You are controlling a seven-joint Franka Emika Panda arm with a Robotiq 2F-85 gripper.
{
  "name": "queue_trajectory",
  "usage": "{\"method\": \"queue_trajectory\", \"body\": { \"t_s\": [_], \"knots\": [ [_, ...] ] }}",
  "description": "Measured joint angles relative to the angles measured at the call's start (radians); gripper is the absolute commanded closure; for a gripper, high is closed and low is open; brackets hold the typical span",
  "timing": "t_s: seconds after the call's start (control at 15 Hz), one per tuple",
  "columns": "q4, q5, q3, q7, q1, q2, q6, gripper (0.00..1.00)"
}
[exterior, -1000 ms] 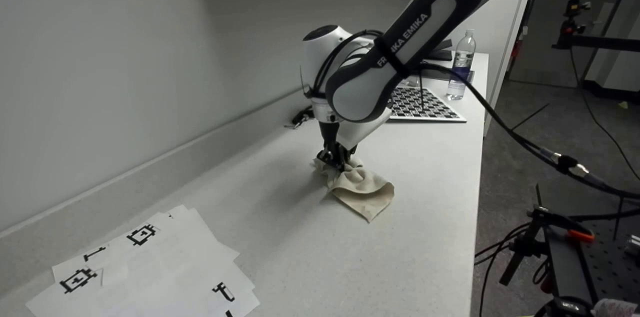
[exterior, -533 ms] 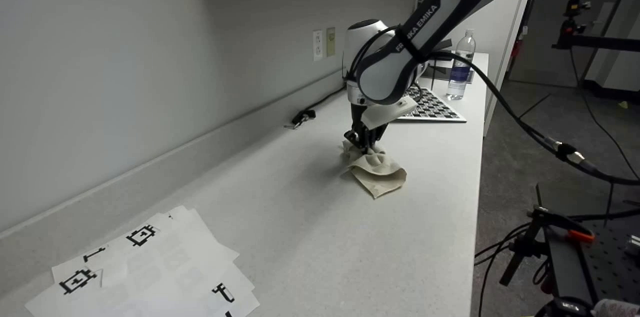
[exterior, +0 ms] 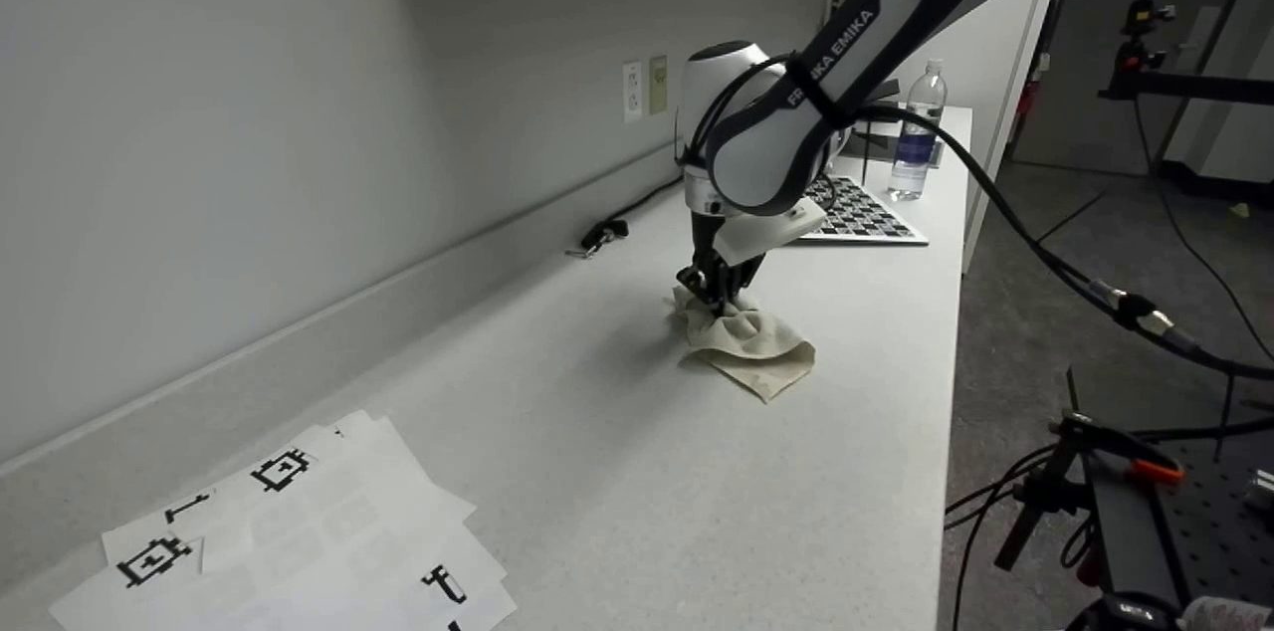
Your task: Wipe the counter with the towel
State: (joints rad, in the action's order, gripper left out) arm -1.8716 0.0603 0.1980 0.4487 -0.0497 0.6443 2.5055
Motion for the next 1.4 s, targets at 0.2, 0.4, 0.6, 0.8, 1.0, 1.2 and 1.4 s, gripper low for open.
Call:
{"method": "queue_trajectory", "body": {
  "t_s": [0.2, 0.4, 0.6, 0.8, 1.0, 1.2, 1.4],
  "knots": [
    [0.020, 0.020, -0.017, 0.000, -0.061, 0.009, -0.015, 0.97],
    [0.061, 0.053, -0.042, 0.000, -0.133, 0.027, -0.051, 0.97],
    [0.106, 0.090, -0.068, 0.000, -0.194, 0.048, -0.103, 0.97],
    [0.138, 0.131, -0.083, -0.001, -0.235, 0.063, -0.145, 0.97],
    [0.153, 0.151, -0.082, -0.001, -0.247, 0.070, -0.165, 0.97],
    [0.151, 0.151, -0.067, 0.004, -0.238, 0.071, -0.165, 0.97],
    [0.140, 0.142, -0.041, 0.015, -0.198, 0.067, -0.159, 0.97]
  ]
}}
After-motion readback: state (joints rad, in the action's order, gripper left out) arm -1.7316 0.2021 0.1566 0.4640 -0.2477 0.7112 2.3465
